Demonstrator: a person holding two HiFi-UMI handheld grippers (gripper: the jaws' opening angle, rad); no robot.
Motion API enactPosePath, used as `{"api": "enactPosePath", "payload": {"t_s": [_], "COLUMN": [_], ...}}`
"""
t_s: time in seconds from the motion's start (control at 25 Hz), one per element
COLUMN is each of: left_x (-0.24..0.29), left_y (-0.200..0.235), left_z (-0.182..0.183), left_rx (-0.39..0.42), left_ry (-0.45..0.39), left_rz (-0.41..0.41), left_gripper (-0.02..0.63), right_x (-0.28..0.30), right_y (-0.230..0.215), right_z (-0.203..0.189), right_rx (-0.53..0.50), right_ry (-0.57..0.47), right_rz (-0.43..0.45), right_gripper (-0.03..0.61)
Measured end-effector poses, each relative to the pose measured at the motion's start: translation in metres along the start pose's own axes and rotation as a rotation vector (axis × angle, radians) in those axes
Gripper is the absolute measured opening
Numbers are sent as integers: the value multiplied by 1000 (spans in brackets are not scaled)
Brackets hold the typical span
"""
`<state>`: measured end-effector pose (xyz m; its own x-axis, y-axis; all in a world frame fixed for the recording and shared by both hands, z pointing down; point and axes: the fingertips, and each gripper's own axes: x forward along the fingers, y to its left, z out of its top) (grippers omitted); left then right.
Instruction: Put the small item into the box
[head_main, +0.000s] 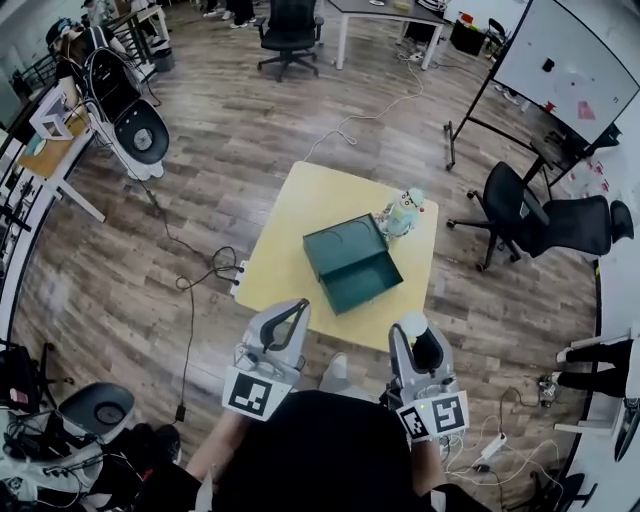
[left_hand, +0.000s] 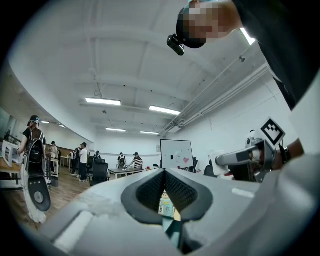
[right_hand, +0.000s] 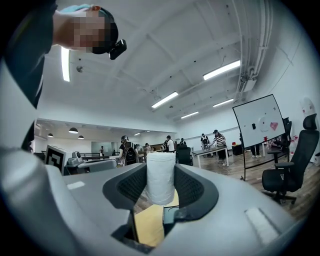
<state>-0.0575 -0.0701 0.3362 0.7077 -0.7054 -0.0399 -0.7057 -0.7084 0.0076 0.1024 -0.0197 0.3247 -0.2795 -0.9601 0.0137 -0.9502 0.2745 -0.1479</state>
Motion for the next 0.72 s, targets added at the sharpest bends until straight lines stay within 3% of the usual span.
{"api": "enactPosePath", "payload": {"t_s": [0.36, 0.72], "left_x": [45, 59], "left_y": [-10, -23], "left_z": [0, -16], "left_rx": [18, 6], "left_ry": [-16, 34], "left_rz": [103, 169], "left_gripper": [2, 2], "right_x": [30, 48], "right_y": [-53, -77], "right_z": [6, -3], "right_rx": [-4, -1], "right_ry": [8, 57], "right_rz": [104, 190], "right_gripper": [173, 173]}}
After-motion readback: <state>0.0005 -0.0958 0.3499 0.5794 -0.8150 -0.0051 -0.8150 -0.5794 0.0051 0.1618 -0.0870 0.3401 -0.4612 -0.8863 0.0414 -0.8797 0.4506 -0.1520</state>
